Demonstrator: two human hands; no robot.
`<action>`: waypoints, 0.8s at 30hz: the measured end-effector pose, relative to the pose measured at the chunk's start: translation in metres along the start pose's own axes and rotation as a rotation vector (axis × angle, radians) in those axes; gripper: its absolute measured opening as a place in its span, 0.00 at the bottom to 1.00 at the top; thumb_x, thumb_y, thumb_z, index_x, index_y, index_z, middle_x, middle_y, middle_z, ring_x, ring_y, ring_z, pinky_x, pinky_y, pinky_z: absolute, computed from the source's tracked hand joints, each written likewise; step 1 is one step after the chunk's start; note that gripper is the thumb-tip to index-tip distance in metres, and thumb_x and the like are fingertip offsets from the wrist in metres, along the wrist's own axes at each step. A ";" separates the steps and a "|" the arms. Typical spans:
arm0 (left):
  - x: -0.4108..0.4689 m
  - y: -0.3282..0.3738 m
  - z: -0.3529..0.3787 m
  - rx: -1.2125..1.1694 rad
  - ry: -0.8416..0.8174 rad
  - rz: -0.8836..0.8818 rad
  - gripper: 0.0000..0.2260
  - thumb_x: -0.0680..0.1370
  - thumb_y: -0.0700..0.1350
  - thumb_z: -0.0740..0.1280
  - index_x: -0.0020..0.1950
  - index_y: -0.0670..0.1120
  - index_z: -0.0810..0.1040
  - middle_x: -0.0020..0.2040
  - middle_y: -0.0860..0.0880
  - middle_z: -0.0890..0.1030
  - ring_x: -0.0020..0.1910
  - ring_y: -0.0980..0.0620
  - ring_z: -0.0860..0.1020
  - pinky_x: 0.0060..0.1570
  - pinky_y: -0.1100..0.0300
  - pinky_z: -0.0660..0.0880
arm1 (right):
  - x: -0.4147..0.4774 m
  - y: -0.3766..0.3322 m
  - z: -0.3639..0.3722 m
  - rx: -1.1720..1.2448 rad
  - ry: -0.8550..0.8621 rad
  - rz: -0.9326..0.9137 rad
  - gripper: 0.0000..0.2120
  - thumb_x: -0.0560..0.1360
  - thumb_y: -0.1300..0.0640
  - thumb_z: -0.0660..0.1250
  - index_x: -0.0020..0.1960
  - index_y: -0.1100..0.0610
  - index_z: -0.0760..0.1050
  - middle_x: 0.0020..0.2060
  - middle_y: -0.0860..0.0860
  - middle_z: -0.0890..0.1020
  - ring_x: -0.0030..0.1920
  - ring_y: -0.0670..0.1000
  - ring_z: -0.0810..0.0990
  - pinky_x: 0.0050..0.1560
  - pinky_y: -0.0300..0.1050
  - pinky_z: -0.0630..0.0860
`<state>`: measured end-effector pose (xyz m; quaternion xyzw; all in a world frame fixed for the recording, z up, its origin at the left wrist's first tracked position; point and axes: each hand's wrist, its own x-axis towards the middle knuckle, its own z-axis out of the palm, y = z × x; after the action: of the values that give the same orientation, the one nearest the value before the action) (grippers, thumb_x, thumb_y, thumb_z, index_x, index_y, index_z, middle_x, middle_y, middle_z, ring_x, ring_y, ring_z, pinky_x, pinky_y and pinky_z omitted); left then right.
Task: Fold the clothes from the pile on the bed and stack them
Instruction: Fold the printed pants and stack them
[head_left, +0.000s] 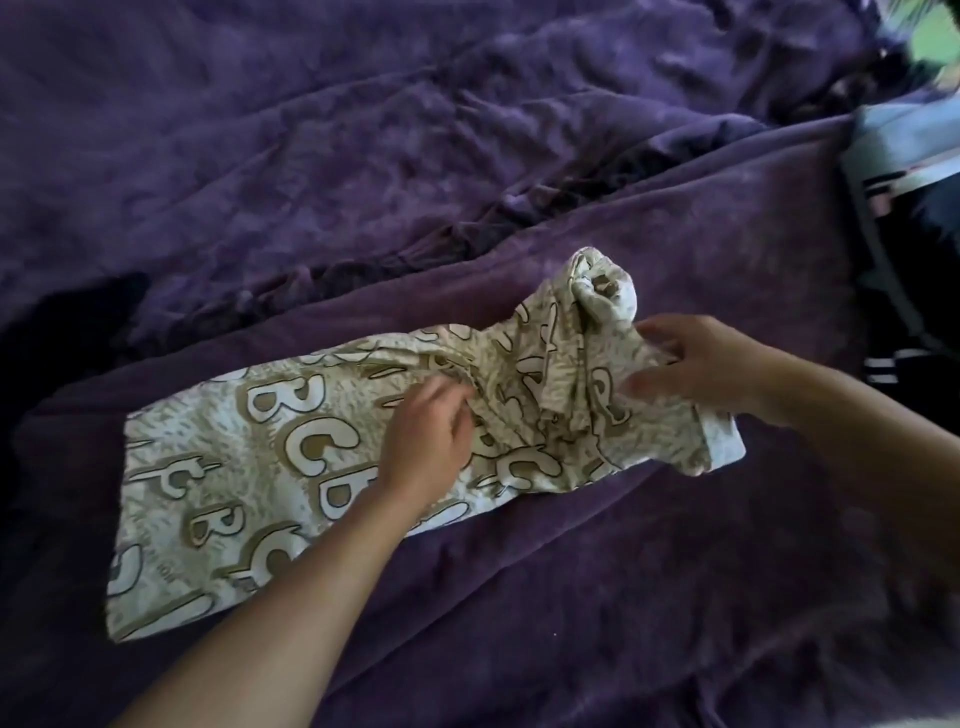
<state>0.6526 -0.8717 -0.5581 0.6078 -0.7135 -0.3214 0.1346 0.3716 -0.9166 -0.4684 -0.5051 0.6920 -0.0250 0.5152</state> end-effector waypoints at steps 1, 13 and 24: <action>-0.006 -0.010 -0.014 -0.015 0.060 -0.051 0.11 0.78 0.40 0.62 0.59 0.43 0.79 0.56 0.47 0.78 0.57 0.48 0.75 0.55 0.55 0.71 | -0.006 -0.016 0.009 -0.081 -0.015 -0.034 0.27 0.64 0.50 0.78 0.60 0.49 0.76 0.50 0.46 0.83 0.46 0.47 0.83 0.50 0.47 0.79; -0.110 -0.076 -0.062 -0.013 0.235 -0.393 0.10 0.78 0.38 0.63 0.57 0.41 0.79 0.53 0.44 0.78 0.53 0.44 0.77 0.51 0.49 0.75 | 0.052 -0.099 0.215 -0.144 -0.300 -0.057 0.29 0.76 0.52 0.68 0.73 0.58 0.63 0.57 0.58 0.79 0.43 0.55 0.82 0.39 0.47 0.80; -0.117 -0.083 0.015 0.335 -0.234 -0.153 0.27 0.80 0.42 0.56 0.78 0.45 0.51 0.79 0.48 0.51 0.78 0.49 0.50 0.73 0.50 0.53 | 0.070 -0.016 0.146 0.187 0.333 0.196 0.27 0.67 0.44 0.76 0.59 0.57 0.77 0.49 0.51 0.82 0.46 0.53 0.81 0.41 0.44 0.76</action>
<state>0.7355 -0.7604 -0.5979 0.6326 -0.7196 -0.2759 -0.0767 0.4931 -0.9042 -0.5754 -0.3742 0.8080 -0.1218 0.4384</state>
